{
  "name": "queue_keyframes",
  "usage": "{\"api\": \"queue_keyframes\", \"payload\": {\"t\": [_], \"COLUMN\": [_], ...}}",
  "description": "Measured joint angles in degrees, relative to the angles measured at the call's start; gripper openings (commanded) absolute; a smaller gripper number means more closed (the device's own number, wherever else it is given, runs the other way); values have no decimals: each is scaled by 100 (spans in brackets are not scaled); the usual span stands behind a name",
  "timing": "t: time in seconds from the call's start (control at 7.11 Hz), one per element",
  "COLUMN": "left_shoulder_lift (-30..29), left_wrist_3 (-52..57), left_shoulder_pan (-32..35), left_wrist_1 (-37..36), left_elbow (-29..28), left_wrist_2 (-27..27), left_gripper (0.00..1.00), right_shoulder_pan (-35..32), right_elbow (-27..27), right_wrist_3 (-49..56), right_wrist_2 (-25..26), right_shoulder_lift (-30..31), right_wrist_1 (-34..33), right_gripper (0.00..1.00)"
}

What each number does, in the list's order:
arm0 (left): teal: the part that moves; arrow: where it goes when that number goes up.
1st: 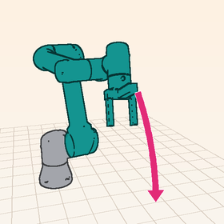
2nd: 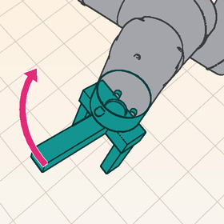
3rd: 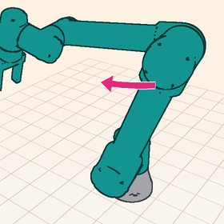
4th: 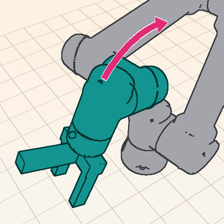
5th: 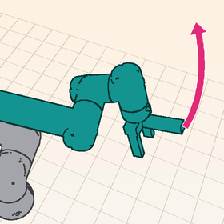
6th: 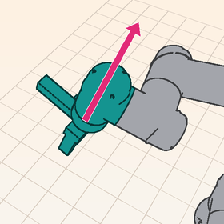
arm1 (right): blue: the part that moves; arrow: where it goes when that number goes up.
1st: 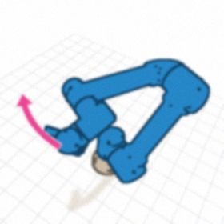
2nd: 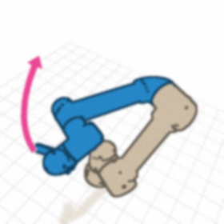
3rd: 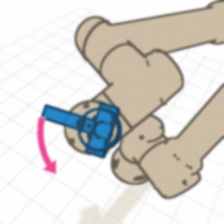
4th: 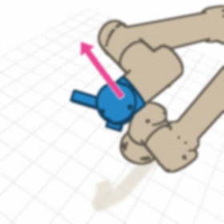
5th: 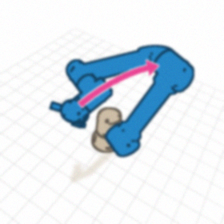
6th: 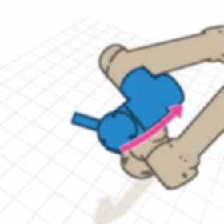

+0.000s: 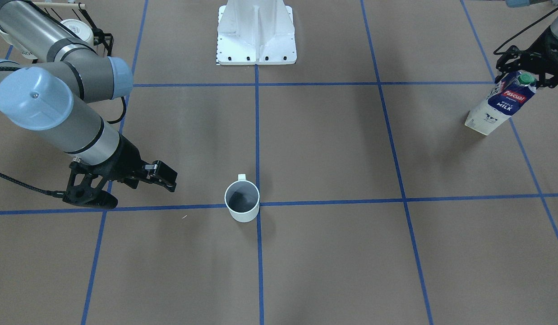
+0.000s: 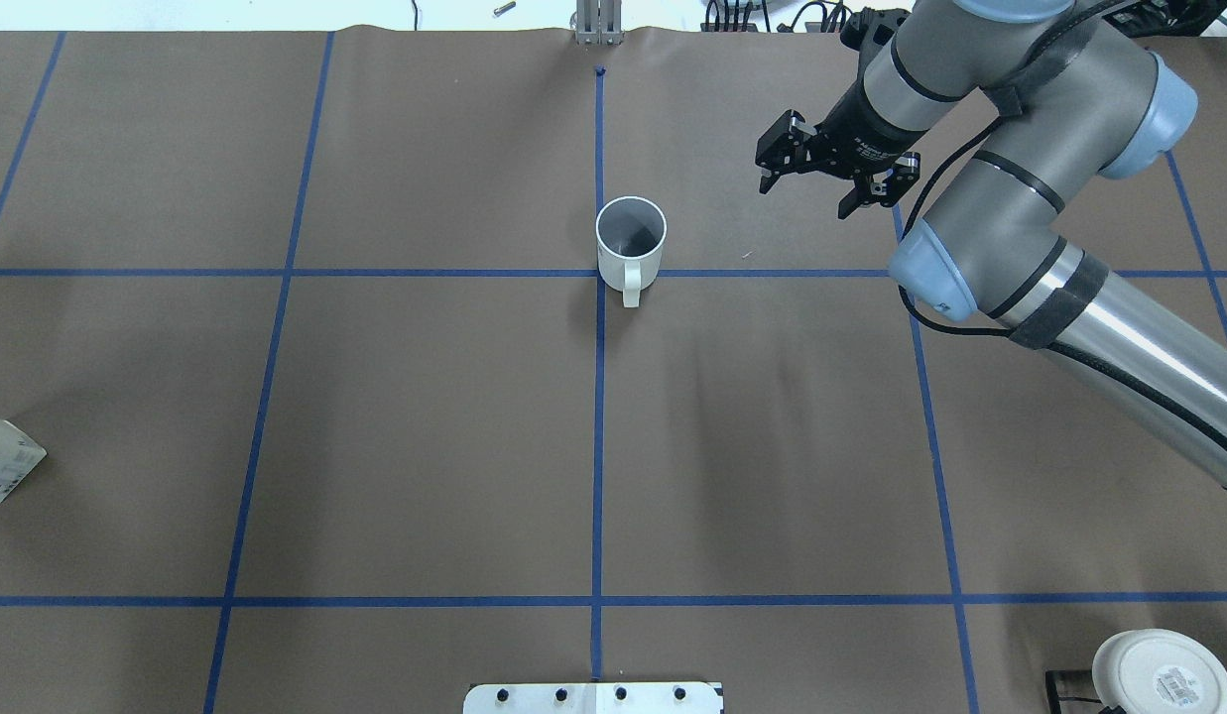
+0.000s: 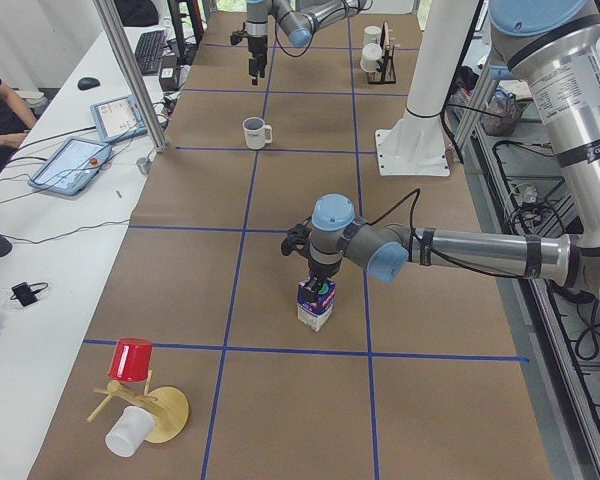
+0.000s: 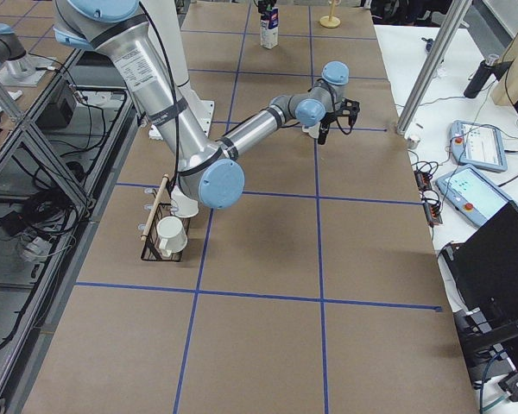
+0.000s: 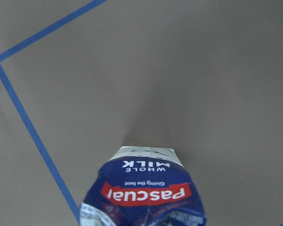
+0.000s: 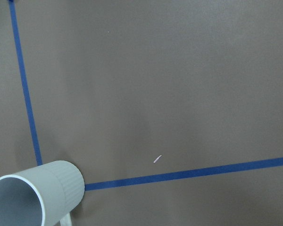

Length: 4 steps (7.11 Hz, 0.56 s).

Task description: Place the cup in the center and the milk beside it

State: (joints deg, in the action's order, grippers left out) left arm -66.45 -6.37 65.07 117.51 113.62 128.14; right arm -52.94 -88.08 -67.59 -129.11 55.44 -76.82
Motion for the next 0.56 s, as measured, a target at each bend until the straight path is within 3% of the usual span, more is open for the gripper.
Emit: {"api": "queue_keyframes", "payload": {"t": [0.14,0.56], "left_shoulder_lift": [-5,-134], "left_wrist_3": [-6,-29], "left_shoulder_pan": [1,68], "left_wrist_1": [1,-74], "left_elbow": [-12,50], "left_wrist_2": [1,150], "left_gripper": [0,0], "right_shoulder_pan": [1,3], "right_elbow": [-3,-7], "right_wrist_3": [0,0], "right_wrist_2": [2,1], "right_shoulder_lift": [-7,-16], "right_wrist_1": [0,0], "right_gripper": [100,100]}}
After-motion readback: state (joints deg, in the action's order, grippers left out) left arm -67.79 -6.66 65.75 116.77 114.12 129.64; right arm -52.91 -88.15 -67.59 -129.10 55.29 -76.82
